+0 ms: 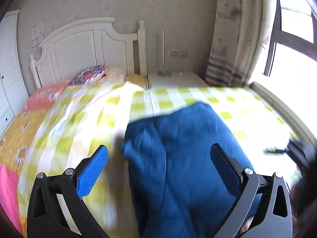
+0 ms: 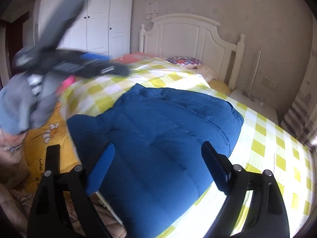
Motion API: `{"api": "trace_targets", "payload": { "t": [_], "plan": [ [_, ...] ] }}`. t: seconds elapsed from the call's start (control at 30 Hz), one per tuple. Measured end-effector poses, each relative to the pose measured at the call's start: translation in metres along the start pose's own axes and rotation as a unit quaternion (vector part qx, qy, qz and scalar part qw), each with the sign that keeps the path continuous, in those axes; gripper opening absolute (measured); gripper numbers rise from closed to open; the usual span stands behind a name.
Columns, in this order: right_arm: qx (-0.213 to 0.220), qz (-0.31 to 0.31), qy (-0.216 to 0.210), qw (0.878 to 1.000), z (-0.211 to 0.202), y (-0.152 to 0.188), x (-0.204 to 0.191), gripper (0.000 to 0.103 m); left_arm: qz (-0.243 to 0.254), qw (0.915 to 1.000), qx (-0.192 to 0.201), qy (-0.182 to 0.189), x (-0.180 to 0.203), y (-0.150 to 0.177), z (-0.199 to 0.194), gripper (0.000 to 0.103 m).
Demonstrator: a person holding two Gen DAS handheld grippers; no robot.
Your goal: Fold large clothes
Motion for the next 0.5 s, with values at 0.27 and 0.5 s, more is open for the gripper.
{"api": "trace_targets", "payload": {
  "t": [0.27, 0.5],
  "plan": [
    [0.029, -0.035, 0.031, 0.998, -0.022, -0.015, -0.017, 0.083, 0.028, 0.9954, -0.07, -0.058, -0.006, 0.008, 0.089, 0.099],
    [-0.056, -0.056, -0.021, 0.997, 0.047, 0.044, -0.038, 0.076, 0.004, 0.9972, -0.014, -0.073, -0.022, 0.059, 0.095, 0.099]
  ]
}}
Point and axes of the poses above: each gripper's, at about its wrist camera, not at the fingertips, and z roughly the way its jaws point, x to its right, y to its underside, the point moved 7 cm from there along z, roughly the way its jaws point, and after that the axes turned 8 degrees about -z, right-handed, at the moved point
